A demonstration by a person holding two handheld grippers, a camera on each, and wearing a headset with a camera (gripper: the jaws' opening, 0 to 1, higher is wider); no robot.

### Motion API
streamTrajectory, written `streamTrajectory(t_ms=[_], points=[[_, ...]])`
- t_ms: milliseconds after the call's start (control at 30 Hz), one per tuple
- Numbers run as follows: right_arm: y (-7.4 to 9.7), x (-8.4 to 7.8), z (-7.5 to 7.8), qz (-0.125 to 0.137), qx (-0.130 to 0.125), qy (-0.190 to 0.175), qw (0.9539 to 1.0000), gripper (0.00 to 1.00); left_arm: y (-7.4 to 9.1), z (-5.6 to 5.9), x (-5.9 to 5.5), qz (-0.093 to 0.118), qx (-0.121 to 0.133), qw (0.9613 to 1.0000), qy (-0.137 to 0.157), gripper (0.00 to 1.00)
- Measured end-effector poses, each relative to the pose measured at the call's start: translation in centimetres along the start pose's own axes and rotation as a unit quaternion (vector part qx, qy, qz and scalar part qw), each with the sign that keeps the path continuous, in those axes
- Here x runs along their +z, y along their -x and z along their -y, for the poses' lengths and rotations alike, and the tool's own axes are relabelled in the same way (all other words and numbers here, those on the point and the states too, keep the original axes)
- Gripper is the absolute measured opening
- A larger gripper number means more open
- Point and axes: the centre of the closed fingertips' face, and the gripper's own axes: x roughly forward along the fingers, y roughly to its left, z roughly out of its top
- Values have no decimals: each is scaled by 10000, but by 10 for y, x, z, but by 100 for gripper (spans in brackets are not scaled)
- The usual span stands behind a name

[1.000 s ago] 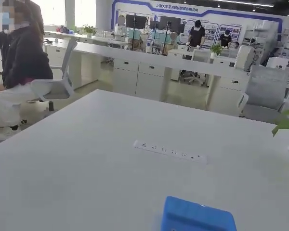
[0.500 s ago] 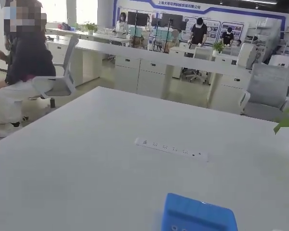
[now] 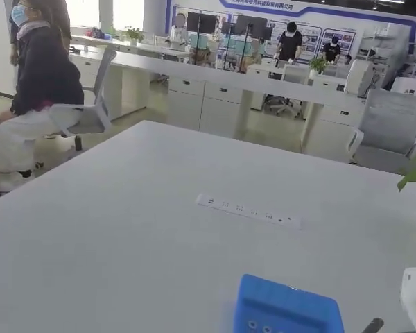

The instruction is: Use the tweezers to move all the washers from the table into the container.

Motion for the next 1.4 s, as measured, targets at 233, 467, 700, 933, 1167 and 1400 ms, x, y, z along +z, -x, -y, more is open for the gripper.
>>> streamTrajectory(t_ms=[233,467,700,933,1167,1400], points=[[-4,13,26,60,-242,-50,9997,5,0,0,0,-16,-7,10000,-1,92],[-23,3,55,-227,-527,120,9983,5,0,1,-2,-40,-18,10000,1,92],[-47,-6,74,-407,-501,17,9979,5,0,1,-2,-56,-29,10000,23,91],[-62,-15,81,-569,-396,-190,9974,5,1,-1,-2,-42,10,10000,58,91],[-69,-15,81,-604,-351,-194,9974,5,0,-1,-3,-67,-1,10000,50,91],[-71,-16,81,-732,-329,-60,9968,5,0,-2,-4,-73,16,9999,68,91]])
